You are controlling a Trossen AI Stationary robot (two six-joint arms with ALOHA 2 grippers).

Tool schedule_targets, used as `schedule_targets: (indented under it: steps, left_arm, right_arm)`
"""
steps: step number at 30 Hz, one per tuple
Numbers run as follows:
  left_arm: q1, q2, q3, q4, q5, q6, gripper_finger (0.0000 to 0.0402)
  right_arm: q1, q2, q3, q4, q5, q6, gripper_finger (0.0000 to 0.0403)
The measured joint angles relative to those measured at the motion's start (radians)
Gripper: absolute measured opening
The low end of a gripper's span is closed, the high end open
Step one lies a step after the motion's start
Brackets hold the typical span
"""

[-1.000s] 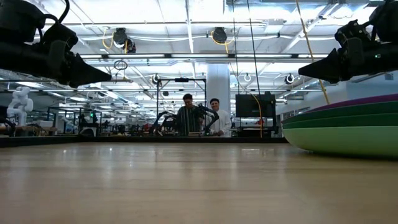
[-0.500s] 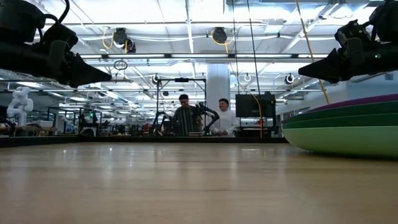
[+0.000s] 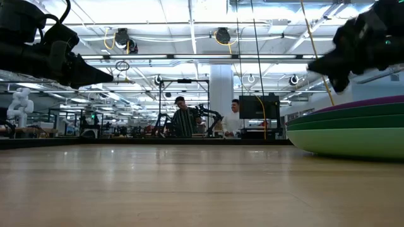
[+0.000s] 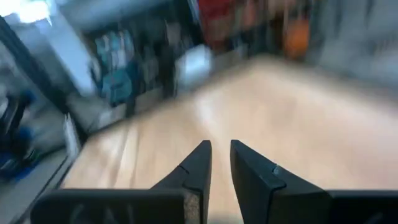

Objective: Stack plastic plates
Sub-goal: Stack the blue plate on top of the other blue plate, then return to Home Position

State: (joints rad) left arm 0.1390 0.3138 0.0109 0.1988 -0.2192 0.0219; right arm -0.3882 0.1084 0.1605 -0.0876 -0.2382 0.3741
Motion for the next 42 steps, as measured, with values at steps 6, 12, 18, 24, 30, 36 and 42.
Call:
schedule_targets:
  steps: [6,12,18,24,30,36,42]
  left_arm:
    - [0.000,0.000,0.000,-0.001,0.000,0.000,0.0007]
    - [0.000,0.000,0.000,-0.001,0.000,0.000,0.0007]
    - [0.000,0.000,0.000,-0.001,0.000,0.000,0.0007]
    - [0.000,0.000,0.000,-0.001,0.000,0.000,0.0007]
    - [0.000,0.000,0.000,-0.001,0.000,0.000,0.0007]
    - [0.000,0.000,0.000,-0.001,0.000,0.000,0.0007]
    - [0.000,0.000,0.000,0.000,0.000,0.000,0.0007]
  right_arm:
    - [0.000,0.172,0.114,-0.397,-0.023,0.062,0.0054]
    - [0.016,0.272,0.143,-0.485,0.033,0.040,0.0055]
    - [0.084,0.334,0.141,-0.493,0.086,0.064,0.0055]
    - [0.157,0.381,0.141,-0.513,0.105,0.135,0.0055]
    - [0.218,0.393,0.141,-0.490,0.105,0.208,0.0055]
    - [0.250,0.382,0.140,-0.373,0.141,0.194,0.0055]
    - [0.310,0.362,0.140,-0.006,0.135,-0.134,0.0055]
